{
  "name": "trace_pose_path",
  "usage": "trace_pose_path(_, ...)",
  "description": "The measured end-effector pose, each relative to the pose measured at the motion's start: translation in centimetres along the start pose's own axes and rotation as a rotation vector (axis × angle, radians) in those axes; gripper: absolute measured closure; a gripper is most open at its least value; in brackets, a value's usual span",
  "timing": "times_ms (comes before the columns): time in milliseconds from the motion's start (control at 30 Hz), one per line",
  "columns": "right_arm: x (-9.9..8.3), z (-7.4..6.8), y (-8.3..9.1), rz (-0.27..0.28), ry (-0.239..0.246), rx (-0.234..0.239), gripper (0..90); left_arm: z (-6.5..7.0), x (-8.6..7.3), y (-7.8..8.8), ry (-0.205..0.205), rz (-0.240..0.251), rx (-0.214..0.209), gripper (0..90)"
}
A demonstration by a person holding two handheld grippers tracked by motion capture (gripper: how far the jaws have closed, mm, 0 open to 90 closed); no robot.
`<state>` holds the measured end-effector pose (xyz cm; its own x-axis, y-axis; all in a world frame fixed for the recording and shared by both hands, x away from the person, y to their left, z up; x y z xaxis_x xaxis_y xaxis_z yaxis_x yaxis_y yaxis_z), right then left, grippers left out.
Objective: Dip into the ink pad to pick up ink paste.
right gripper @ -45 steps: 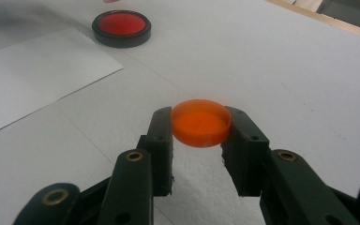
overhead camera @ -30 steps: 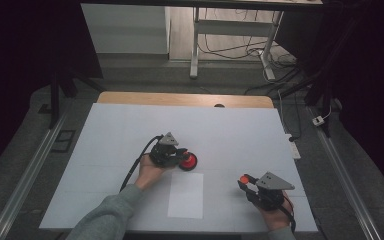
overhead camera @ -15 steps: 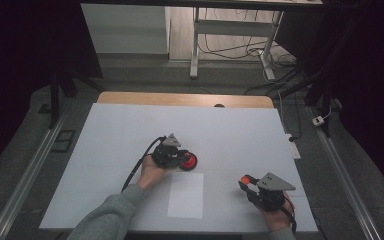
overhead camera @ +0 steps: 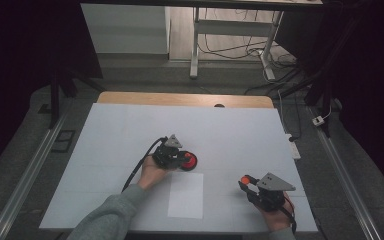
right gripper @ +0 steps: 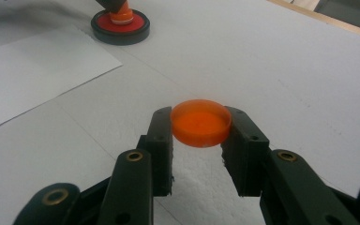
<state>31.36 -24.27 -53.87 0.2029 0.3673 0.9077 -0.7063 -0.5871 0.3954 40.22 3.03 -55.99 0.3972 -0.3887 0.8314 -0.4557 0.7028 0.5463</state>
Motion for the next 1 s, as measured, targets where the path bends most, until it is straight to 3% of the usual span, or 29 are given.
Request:
trace_pose_path(833,0.0,-0.08,-0.01,-0.003,0.007,-0.002,64.5,0.17,0.12,-0.08,-0.018,-0.017,0.015,72.4)
trace_pose_path(1000,0.03,-0.17,-0.06,0.001,0.005,0.003,64.5,0.46,0.14,-0.14,-0.049,-0.024,0.04,72.5)
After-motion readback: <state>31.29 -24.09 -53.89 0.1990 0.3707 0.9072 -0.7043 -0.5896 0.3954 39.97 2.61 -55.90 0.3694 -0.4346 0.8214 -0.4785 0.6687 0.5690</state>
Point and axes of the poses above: each handheld gripper's, and its own axes: y roughly backward along the jaws, x roughly out of its top, z roughly to its right, the point moved 6 cm from there along -y, roughly forward along the jaws, and after that the axes turned 8 degrees about z, right-handed, at the moved point
